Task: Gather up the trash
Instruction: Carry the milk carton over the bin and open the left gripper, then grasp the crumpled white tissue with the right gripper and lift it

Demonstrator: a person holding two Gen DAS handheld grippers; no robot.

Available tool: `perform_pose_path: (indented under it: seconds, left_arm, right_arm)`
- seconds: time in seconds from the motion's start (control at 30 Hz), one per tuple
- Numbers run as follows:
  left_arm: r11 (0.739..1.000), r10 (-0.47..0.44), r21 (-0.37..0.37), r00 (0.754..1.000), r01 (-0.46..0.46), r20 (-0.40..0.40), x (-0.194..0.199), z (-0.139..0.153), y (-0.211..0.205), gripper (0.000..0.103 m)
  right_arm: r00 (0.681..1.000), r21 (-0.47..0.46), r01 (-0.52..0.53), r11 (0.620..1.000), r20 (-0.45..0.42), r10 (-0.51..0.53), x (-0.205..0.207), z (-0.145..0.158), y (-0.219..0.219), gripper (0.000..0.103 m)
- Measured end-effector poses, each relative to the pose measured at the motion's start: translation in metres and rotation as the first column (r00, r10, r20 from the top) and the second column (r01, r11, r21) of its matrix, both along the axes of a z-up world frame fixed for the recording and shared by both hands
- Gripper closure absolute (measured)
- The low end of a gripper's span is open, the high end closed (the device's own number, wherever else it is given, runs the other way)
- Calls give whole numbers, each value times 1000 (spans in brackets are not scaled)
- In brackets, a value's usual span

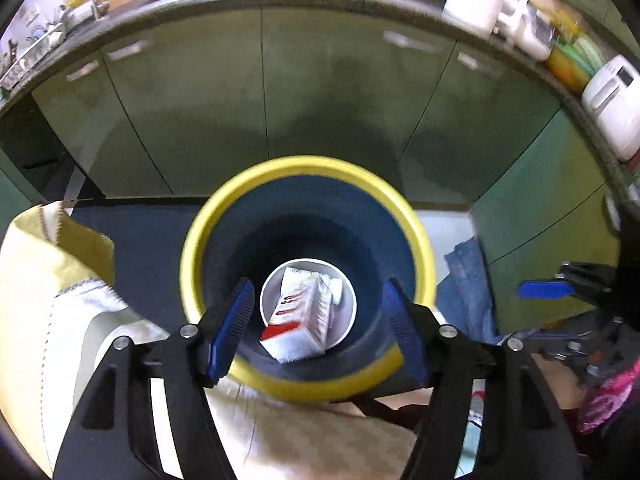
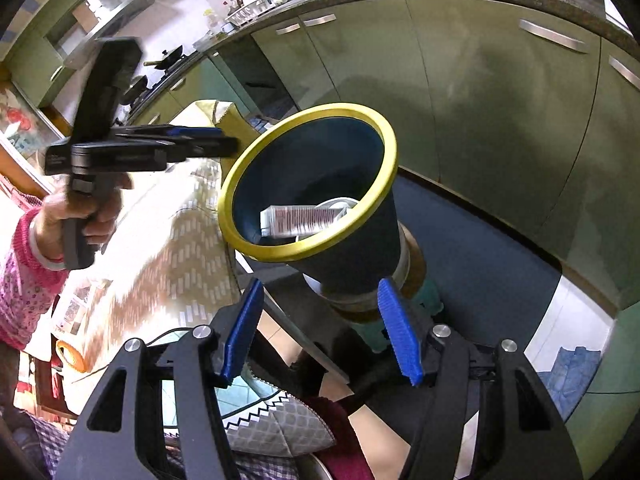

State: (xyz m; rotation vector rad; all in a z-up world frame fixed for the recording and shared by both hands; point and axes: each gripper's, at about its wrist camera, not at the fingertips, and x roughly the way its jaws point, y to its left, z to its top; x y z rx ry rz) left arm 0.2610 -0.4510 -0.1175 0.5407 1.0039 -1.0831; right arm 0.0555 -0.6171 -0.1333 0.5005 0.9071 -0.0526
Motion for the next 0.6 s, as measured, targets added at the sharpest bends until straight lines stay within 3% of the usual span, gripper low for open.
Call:
perform_pose_path:
  seconds: [0.17, 0.4, 0.5, 0.6]
  left_arm:
    - [989, 66, -135, 998, -65, 4, -11, 64, 69, 34]
    - [952, 239, -215, 969, -220, 64, -29, 123, 190, 30]
    - [916, 343, -243, 937, -318, 68, -36, 136, 250, 28]
    - [867, 451, -276, 889, -414, 80, -45, 145, 309, 26]
  right_arm:
    - [1000, -1, -28, 1000, 9, 28, 6, 2, 12, 44]
    - [993, -26, -114, 993, 14, 115, 24, 11, 44, 44]
    - [982, -38, -189, 981, 12, 190, 39, 14, 71, 43]
    - [956, -54, -293, 954, 6, 294, 61, 18, 109, 43]
